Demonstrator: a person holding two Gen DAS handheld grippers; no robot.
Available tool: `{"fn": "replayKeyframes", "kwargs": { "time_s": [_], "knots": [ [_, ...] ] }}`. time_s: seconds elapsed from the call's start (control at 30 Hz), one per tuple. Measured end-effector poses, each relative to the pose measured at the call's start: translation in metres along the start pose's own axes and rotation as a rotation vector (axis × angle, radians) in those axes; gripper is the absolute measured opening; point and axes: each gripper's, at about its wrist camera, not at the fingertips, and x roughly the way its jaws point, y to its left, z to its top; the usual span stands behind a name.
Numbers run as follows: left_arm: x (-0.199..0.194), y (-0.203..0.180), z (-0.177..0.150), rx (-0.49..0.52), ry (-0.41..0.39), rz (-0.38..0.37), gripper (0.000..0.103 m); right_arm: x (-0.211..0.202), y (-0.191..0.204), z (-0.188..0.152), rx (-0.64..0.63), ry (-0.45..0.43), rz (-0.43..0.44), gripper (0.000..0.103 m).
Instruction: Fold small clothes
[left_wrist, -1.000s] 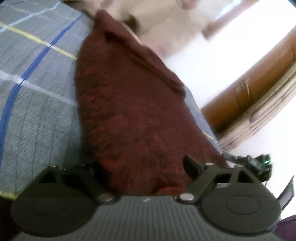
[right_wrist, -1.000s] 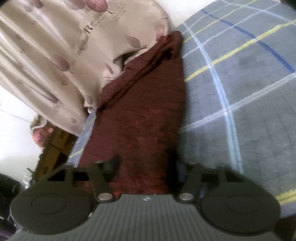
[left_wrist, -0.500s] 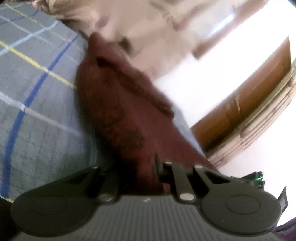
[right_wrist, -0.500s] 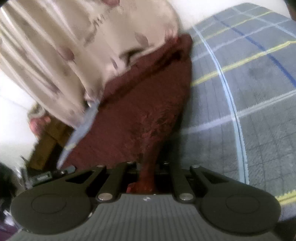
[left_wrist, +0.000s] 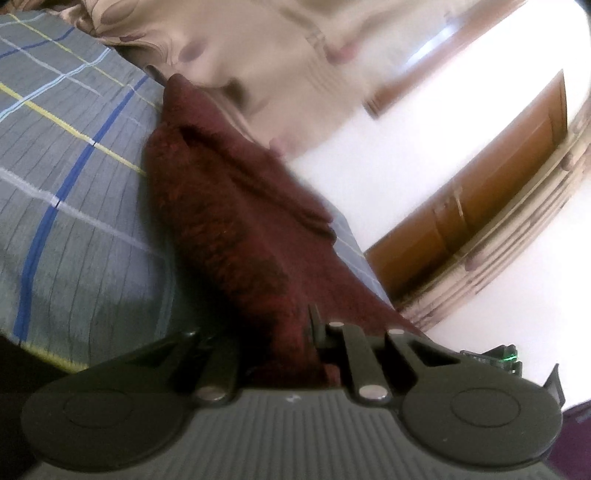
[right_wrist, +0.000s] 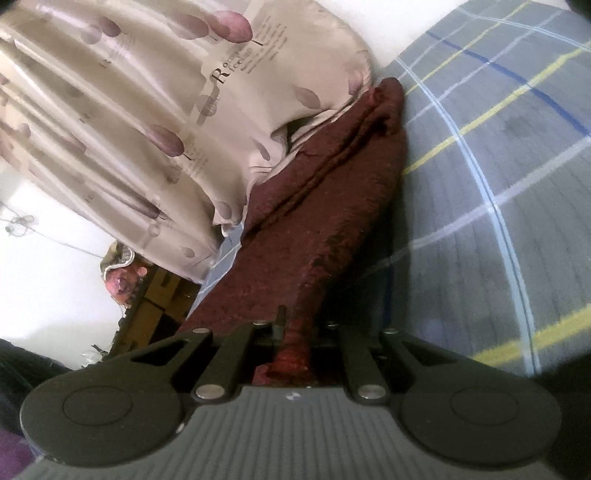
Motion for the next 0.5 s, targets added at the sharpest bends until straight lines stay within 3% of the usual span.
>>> {"fn": "replayKeyframes", "kwargs": {
  "time_s": [0.23,0.5],
  "knots": [
    [-0.019,-0.011,0.023,-0.061,-0.070,-0.060,0.013,-0.024,0.011,-0.001,0.034,-0.002,0.039,0.013],
    [0.007,-0.036,0.085,-0.005,-0.165,-0.098,0.013,-0.015,0.028,0.062,-0.014,-0.063,0.117,0.013]
  ]
}}
